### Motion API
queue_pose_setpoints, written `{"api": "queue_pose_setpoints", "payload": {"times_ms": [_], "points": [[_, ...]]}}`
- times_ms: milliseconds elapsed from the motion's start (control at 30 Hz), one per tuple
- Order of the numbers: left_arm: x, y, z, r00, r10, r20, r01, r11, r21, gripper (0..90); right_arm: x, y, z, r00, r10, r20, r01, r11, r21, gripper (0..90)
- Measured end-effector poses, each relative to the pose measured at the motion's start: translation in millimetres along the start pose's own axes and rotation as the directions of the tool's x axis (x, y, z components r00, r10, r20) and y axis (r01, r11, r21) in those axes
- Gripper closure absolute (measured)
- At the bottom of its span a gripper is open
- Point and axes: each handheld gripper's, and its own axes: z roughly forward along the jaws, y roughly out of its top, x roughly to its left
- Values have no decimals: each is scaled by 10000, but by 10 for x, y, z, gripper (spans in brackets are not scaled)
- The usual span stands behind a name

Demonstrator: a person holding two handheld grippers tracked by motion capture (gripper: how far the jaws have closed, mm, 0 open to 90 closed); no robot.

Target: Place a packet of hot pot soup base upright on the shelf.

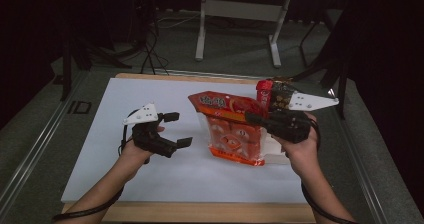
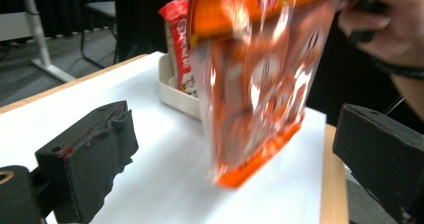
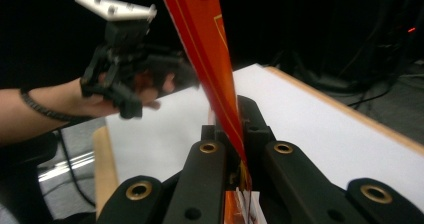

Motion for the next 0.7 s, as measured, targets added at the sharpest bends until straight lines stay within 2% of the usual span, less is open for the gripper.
{"api": "queue_pose_setpoints", "payload": {"times_ms": [133,300,367,500,533,700], "points": [[-6,-98,-5,9998,-33,188,34,10000,-60,26,-55,101,-105,9997,-22,245,28,9996,-271,900],[-3,-171,-35,9996,-81,283,85,9999,-128,26,-122,209,-226,9987,-40,504,66,9986,-524,900],[-12,-210,-62,9997,-103,226,109,9996,-251,26,-179,279,-324,9976,-10,689,58,9976,-688,900],[-18,-283,-109,9998,-171,103,172,9998,-66,25,-233,327,-418,9957,36,920,38,9968,-798,900],[-18,-340,-137,9997,-257,56,257,9996,97,26,-274,351,-486,9936,50,1130,43,9966,-818,900],[-8,-479,-198,9984,-546,-135,550,9980,313,26,-411,359,-652,9855,268,1673,-127,9963,-847,900]]}}
